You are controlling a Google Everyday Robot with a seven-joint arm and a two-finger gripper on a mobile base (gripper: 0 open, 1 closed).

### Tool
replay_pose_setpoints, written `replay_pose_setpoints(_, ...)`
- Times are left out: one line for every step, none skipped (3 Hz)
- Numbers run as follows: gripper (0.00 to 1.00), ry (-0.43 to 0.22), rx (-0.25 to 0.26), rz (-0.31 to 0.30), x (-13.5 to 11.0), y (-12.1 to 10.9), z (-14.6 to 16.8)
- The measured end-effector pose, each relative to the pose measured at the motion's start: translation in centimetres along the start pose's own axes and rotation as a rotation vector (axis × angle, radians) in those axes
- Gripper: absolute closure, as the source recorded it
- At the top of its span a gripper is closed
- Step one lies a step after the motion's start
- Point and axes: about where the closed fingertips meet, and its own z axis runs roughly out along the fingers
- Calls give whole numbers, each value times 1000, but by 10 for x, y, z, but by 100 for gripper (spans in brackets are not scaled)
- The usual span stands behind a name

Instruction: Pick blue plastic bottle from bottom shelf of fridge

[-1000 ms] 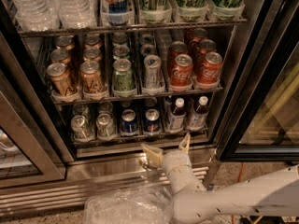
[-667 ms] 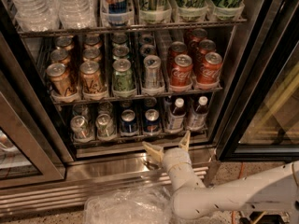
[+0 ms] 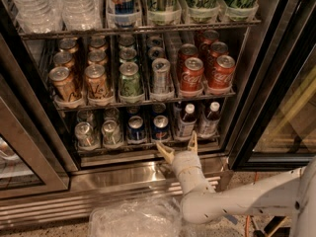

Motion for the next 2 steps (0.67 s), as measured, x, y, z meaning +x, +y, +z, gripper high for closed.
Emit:
replay_pose_setpoints(42,-11,16,-16,1,-6,7)
replay_pose_setpoints(48,-12,39,-29,3,-15,14)
